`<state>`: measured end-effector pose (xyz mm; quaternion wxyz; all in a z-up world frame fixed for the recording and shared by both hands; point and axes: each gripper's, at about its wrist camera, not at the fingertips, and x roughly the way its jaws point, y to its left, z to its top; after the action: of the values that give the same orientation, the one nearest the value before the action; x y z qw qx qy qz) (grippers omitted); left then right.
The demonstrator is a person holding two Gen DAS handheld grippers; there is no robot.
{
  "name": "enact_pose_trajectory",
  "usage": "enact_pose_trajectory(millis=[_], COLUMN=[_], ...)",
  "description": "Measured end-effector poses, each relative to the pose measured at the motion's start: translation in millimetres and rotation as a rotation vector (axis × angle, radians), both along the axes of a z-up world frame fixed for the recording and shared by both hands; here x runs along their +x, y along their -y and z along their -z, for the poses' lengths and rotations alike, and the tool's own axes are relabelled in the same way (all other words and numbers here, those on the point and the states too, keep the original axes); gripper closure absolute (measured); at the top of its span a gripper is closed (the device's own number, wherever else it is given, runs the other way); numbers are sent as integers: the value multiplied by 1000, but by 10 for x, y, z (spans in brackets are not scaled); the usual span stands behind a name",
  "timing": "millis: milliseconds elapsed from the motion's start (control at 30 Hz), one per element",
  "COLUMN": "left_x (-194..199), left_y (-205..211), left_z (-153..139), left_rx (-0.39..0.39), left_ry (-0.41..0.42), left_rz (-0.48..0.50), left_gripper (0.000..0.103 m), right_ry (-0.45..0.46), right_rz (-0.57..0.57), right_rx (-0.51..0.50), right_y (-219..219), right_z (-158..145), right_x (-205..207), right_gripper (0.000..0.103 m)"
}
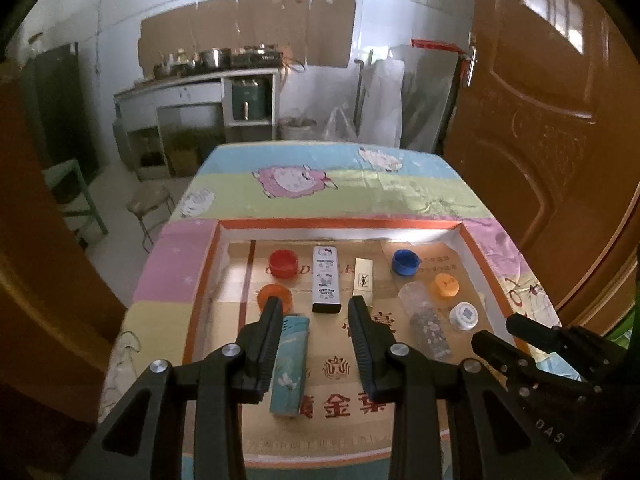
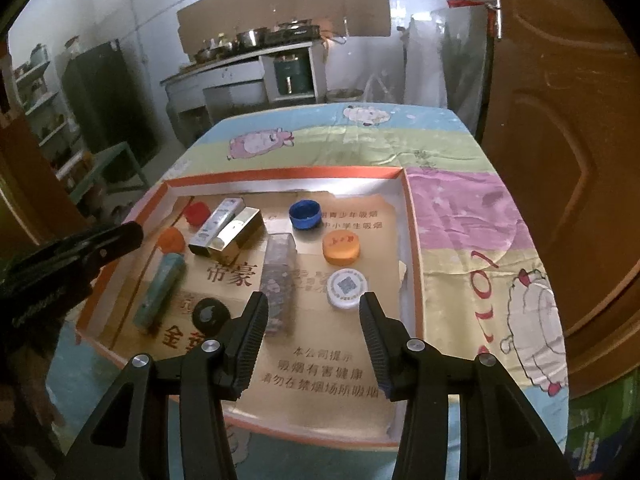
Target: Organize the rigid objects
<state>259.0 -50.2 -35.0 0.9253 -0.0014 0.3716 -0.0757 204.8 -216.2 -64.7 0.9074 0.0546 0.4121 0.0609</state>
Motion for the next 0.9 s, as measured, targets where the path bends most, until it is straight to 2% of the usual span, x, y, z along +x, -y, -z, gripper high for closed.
enact_pose_trajectory(millis=[133, 467, 800, 900], left_x=[-162, -636, -1100, -1249], left_y=[-13, -32, 57, 39], left_z=[-114, -368, -490, -518], left_rx=[-1, -17, 12, -27], left_ry=[38, 100, 137, 149], left_rz=[-12, -23, -28, -27], left_gripper=[69, 69, 69, 69], right_ry=[18, 77, 145, 160], right_rz=[17, 27, 44, 48], right_rx=[4, -8, -37, -34], right_y=[-13, -118, -220, -237], right_z=[-98, -383, -648, -708], right_x=[-136, -494, -966, -1123], right_gripper=[48, 46, 46, 46])
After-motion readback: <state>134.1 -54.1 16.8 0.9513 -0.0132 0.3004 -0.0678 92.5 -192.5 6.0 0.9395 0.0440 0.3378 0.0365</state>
